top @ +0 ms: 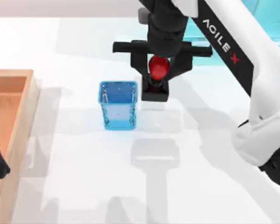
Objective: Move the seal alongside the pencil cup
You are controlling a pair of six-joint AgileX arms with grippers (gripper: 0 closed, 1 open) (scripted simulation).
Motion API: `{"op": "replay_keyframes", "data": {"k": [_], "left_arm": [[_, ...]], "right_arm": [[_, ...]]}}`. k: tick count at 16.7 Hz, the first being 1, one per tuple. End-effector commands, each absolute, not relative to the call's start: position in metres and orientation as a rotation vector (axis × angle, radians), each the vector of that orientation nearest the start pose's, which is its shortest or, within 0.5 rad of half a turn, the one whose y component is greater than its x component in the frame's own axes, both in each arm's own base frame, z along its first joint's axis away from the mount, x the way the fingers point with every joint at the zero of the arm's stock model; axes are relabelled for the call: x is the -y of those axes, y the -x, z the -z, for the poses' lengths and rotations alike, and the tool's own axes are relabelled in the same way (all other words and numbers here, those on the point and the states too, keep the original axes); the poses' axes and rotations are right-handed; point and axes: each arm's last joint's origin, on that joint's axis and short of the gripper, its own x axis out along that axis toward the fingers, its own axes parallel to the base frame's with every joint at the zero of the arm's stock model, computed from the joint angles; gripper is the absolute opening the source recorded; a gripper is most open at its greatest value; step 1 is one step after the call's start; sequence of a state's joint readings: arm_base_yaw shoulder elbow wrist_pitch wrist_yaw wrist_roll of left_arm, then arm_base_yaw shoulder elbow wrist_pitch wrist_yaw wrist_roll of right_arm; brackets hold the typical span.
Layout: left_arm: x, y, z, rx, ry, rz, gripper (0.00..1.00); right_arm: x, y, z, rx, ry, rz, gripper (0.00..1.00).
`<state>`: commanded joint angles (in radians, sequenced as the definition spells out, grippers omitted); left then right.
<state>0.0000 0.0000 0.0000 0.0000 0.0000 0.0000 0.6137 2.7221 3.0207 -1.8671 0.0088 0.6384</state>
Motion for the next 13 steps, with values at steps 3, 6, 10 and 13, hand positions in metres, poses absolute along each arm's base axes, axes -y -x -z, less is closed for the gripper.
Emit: {"op": "replay_keyframes", "data": {"k": [3, 6, 10, 13], "left_arm": [[0.001, -0.106, -0.16, 0.0, 0.0, 0.0, 1.0], [0.001, -0.106, -0.16, 0.0, 0.0, 0.0, 1.0], [0.001, -0.106, -0.16, 0.0, 0.0, 0.0, 1.0], [0.001, -0.106, -0.16, 0.0, 0.0, 0.0, 1.0]], "right_arm": [[-0.286, -0.39, -0.238, -1.569, -0.009, 0.007, 0.0], [-0.291, -0.396, -0.236, -1.48, -0.066, -0.052, 0.0], [-0.288, -0.392, -0.226, -1.548, -0.022, -0.009, 0.0], [-0.287, -0.39, -0.223, -1.569, -0.009, 0.007, 0.0]]}}
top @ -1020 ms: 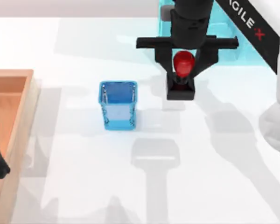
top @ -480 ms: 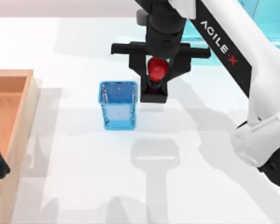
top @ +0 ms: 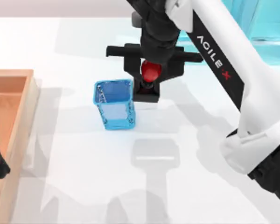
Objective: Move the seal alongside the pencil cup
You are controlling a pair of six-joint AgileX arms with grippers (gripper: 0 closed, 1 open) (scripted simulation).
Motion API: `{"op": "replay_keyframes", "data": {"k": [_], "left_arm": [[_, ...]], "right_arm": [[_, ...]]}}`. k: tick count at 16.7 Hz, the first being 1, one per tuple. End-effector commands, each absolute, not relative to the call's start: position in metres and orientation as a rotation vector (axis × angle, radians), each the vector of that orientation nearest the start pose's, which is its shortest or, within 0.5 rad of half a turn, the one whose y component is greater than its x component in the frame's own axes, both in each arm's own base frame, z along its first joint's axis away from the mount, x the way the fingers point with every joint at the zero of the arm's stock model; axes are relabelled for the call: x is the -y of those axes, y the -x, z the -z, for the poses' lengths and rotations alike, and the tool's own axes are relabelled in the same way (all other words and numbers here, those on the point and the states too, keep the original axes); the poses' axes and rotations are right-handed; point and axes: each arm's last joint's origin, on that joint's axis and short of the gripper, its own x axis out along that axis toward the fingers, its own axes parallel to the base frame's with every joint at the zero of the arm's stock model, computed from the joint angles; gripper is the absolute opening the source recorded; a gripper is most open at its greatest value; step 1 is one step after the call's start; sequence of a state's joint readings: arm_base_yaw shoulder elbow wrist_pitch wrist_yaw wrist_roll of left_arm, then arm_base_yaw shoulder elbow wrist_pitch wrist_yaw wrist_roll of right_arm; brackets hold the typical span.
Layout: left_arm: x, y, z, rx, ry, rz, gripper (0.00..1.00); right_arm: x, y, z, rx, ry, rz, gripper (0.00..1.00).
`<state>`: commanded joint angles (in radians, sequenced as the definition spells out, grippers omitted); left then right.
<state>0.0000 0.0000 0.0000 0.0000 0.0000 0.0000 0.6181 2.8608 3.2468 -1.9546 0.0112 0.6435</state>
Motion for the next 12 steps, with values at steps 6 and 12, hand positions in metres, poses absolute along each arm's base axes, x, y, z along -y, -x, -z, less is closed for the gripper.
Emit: {"op": "replay_keyframes", "data": {"k": [6, 12], "left_arm": [[0.0012, -0.1057, -0.16, 0.0, 0.0, 0.0, 1.0], [0.0012, -0.1057, -0.16, 0.0, 0.0, 0.0, 1.0]], "right_arm": [[-0.2865, -0.3903, -0.2226, -1.569, -0.009, 0.007, 0.3], [-0.2865, -0.3903, -0.2226, -1.569, -0.009, 0.007, 0.75]]}}
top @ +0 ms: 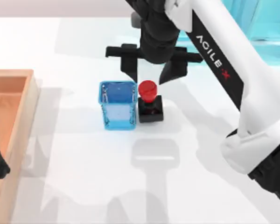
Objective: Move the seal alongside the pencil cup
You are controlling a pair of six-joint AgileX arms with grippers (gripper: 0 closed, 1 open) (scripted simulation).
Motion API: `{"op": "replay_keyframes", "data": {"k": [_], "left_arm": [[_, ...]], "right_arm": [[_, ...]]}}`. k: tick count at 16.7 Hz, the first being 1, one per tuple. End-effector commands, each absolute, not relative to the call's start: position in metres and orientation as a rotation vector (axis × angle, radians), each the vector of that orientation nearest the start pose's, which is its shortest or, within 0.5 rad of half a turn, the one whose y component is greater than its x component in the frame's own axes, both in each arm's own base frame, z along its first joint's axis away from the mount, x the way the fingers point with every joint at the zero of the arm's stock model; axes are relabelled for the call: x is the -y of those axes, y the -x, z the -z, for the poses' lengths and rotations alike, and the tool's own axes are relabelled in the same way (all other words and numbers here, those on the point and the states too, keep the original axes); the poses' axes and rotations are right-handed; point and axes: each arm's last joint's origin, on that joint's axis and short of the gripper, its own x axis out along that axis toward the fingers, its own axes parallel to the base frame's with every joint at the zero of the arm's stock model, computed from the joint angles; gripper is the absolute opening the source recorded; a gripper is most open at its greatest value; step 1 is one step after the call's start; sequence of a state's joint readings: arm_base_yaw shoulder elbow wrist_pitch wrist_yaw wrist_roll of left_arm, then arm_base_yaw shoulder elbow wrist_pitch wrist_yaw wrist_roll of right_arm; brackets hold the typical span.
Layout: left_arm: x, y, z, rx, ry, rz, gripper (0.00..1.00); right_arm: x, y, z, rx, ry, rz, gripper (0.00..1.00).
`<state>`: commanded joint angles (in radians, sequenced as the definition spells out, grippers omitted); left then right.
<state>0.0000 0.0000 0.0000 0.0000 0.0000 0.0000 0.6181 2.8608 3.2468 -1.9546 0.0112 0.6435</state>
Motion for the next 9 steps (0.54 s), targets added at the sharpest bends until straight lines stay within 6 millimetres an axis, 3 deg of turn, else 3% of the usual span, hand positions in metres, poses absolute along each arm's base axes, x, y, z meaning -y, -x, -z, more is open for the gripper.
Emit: {"op": "replay_keyframes", "data": {"k": [3, 9], "left_arm": [[0.0012, -0.1057, -0.16, 0.0, 0.0, 0.0, 1.0], [0.0012, -0.1057, -0.16, 0.0, 0.0, 0.0, 1.0]], "right_arm": [[-0.2865, -0.3903, -0.2226, -1.569, -0.009, 0.007, 0.98], [-0.2865, -0.3903, -0.2226, -1.569, -0.009, 0.007, 1.0]]}}
